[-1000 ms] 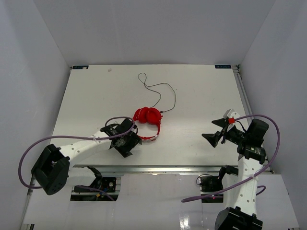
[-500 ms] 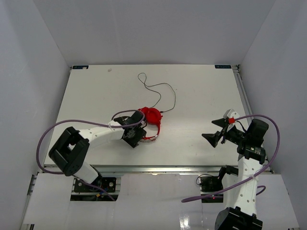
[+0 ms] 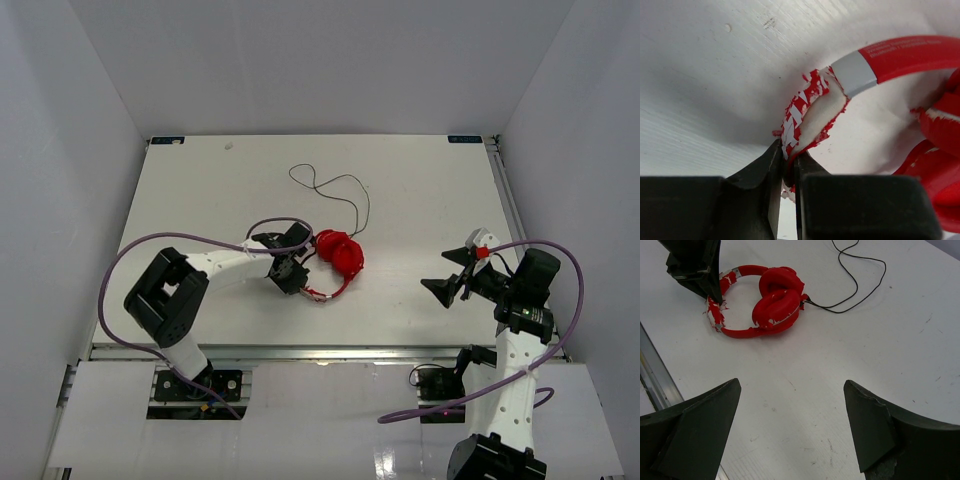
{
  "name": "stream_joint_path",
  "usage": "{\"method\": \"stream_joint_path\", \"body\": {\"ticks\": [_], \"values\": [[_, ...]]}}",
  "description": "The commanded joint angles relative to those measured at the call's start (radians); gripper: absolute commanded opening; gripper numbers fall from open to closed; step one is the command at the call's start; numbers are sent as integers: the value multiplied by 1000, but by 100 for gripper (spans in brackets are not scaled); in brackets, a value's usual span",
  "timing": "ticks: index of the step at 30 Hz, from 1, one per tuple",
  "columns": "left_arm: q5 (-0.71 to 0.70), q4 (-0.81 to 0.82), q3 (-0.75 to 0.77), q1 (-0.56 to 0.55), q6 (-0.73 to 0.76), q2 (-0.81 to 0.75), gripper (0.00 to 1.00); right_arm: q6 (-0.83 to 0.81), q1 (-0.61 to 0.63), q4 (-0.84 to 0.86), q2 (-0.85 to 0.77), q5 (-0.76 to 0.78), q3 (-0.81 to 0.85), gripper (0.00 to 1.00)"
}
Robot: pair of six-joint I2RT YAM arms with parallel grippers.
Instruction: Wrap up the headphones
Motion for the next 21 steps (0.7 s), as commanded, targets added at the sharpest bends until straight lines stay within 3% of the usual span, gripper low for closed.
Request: {"method": "stream_joint_path", "body": {"ticks": [1, 4, 8, 13, 15, 17, 21], "values": [[-99, 1, 8, -4, 346, -94, 4, -32, -7, 8, -12, -17, 1, 90], [-126, 30, 33, -4, 636, -162, 0, -113, -5, -58, -14, -62, 6, 90], [16, 94, 51, -3, 971, -287, 0, -556, 23, -369, 33, -162, 69, 90], [167, 61, 117, -4, 1111, -360, 0, -811, 207, -521, 178, -92, 238, 90], [217, 30, 149, -4, 1119, -372, 0, -782, 282, -470, 228, -17, 297, 90], [247, 7, 171, -4, 1117, -404, 0, -631, 360, -348, 249, 46, 318, 90], [297, -5, 173, -4, 1089, -473, 0, -466, 412, -113, 275, 53, 328, 90]]}}
